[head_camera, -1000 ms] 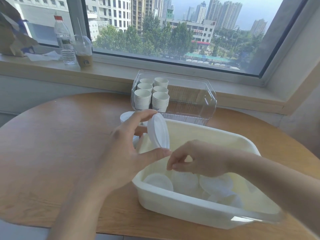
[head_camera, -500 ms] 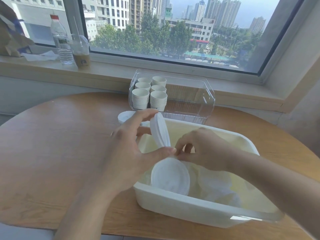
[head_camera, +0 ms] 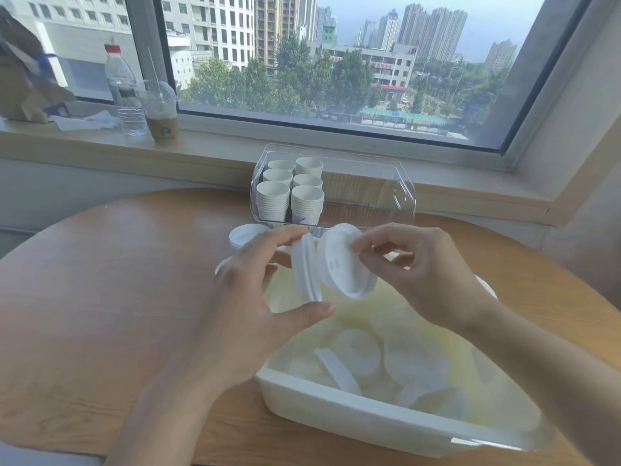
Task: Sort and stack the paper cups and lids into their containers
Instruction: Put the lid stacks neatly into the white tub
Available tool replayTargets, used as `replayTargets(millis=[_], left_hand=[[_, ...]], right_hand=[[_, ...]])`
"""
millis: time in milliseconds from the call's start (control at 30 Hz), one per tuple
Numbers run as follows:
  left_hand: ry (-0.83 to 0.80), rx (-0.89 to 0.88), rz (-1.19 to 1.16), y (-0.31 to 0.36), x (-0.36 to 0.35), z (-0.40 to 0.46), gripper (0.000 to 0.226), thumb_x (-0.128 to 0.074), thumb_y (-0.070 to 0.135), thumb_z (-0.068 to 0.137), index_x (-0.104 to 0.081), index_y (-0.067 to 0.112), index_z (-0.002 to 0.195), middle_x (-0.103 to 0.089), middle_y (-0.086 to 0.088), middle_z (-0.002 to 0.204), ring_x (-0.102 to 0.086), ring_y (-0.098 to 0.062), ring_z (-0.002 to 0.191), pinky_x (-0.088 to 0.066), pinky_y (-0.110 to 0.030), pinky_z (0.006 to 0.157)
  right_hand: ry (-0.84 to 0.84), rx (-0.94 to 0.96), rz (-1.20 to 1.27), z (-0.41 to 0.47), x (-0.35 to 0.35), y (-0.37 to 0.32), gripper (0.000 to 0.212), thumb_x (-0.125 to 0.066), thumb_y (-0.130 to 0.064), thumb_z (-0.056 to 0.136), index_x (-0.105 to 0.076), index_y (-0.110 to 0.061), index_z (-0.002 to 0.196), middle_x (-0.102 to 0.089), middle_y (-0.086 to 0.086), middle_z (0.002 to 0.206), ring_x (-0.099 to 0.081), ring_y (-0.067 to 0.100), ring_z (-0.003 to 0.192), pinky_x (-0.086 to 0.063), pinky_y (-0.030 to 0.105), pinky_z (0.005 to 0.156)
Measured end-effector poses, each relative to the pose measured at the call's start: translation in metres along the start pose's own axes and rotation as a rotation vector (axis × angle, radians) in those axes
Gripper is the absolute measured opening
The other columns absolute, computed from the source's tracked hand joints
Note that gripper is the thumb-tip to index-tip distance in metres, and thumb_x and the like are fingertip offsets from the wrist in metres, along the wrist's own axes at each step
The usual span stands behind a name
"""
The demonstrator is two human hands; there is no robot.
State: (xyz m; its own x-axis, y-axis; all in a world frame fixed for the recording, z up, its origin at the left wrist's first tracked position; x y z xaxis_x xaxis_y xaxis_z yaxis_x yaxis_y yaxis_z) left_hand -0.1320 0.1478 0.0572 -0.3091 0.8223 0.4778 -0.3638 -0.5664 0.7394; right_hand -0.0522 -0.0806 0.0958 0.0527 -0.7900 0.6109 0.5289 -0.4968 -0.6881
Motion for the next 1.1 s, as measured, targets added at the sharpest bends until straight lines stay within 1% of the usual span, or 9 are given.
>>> replayTargets(millis=[100,167,233,367,533,667,800,933,1100], left_hand=[[-0.027,-0.027,-0.013,0.005,0.0,0.001,0.084,-0.101,0.033,0.061,-0.06,0.044,0.134,-0.062,0.034,0.124,-0.059,0.005,0.114,-0.04,-0.004,0.09],[-0.036,-0.054,0.006,0.007,0.0,0.0,0.085,-0.101,0.032,0.06,-0.061,0.042,0.134,-0.06,0.035,0.126,-0.058,0.008,0.113,-0.039,-0.004,0.09],[-0.033,-0.078,0.039,0.008,0.001,0.0,0.085,-0.101,0.035,0.059,-0.061,0.04,0.135,-0.059,0.036,0.128,-0.056,0.009,0.114,-0.038,-0.003,0.091],[-0.038,-0.121,0.071,0.009,0.001,0.001,0.084,-0.099,0.049,0.063,-0.06,0.038,0.136,-0.062,0.027,0.129,-0.058,0.0,0.122,-0.044,-0.014,0.098],[-0.043,-0.16,0.067,0.01,0.001,0.0,0.081,-0.091,0.059,0.065,-0.06,0.038,0.136,-0.063,0.027,0.131,-0.061,-0.003,0.122,-0.049,-0.025,0.099],[-0.05,-0.173,0.022,0.011,0.002,0.0,0.084,-0.091,0.06,0.065,-0.06,0.035,0.139,-0.062,0.028,0.132,-0.06,0.001,0.123,-0.046,-0.015,0.098],[-0.057,-0.215,0.051,0.012,0.003,-0.001,0.081,-0.088,0.061,0.068,-0.06,0.033,0.139,-0.062,0.024,0.133,-0.061,-0.005,0.123,-0.048,-0.022,0.099],[-0.044,-0.241,0.079,0.009,0.002,0.001,0.08,-0.086,0.061,0.07,-0.057,0.039,0.141,-0.06,0.026,0.135,-0.061,-0.004,0.119,-0.048,-0.016,0.094],[-0.069,-0.279,0.112,0.006,-0.001,0.002,0.071,-0.078,0.064,0.079,-0.053,0.047,0.144,-0.058,0.024,0.142,-0.059,-0.008,0.127,-0.047,-0.016,0.089]], right_hand=[[-0.199,-0.007,0.099,-0.003,-0.005,-0.004,0.012,-0.071,-0.033,0.099,-0.079,-0.032,0.107,-0.076,-0.021,0.112,-0.07,0.006,0.101,-0.057,0.036,0.084],[-0.293,-0.01,0.132,-0.005,-0.006,-0.005,0.027,-0.067,-0.05,0.097,-0.076,-0.034,0.117,-0.073,-0.022,0.122,-0.068,0.008,0.114,-0.056,0.039,0.095],[-0.344,-0.009,0.185,-0.007,-0.006,-0.007,0.042,-0.07,-0.054,0.09,-0.073,-0.03,0.125,-0.072,-0.018,0.128,-0.066,0.012,0.12,-0.055,0.043,0.099],[-0.39,0.02,0.206,-0.008,-0.009,-0.008,0.054,-0.086,-0.039,0.081,-0.067,-0.023,0.129,-0.07,-0.01,0.13,-0.066,0.016,0.123,-0.055,0.051,0.098],[-0.41,0.038,0.293,-0.009,-0.012,-0.007,0.064,-0.091,-0.023,0.081,-0.051,-0.019,0.131,-0.069,-0.004,0.132,-0.067,0.022,0.123,-0.055,0.053,0.099],[-0.407,0.055,0.298,-0.007,-0.012,-0.008,0.077,-0.091,-0.02,0.08,-0.044,-0.02,0.141,-0.068,-0.002,0.136,-0.066,0.025,0.124,-0.056,0.052,0.098],[-0.405,0.068,0.292,-0.008,-0.012,-0.008,0.072,-0.091,-0.02,0.08,-0.048,-0.019,0.138,-0.069,-0.002,0.135,-0.067,0.025,0.123,-0.056,0.053,0.096],[-0.391,0.068,0.296,-0.008,-0.013,-0.008,0.07,-0.091,-0.024,0.08,-0.049,-0.021,0.137,-0.07,-0.002,0.134,-0.068,0.025,0.122,-0.056,0.055,0.096],[-0.427,0.074,0.291,-0.009,-0.014,-0.007,0.073,-0.088,-0.024,0.082,-0.047,-0.025,0.143,-0.068,-0.004,0.137,-0.067,0.022,0.125,-0.056,0.05,0.098]])
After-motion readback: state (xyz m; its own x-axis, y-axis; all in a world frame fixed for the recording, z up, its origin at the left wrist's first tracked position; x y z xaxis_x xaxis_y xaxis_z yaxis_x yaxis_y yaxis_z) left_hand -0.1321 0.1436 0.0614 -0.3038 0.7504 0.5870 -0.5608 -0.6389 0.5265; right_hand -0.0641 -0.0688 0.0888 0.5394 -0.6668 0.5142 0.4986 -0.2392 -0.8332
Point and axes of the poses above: each hand's wrist, its own z-axis towards the middle knuckle, its own x-axis out of the back of the hand, y = z × x, the point moved 1 cm from there along z, towards the middle knuckle
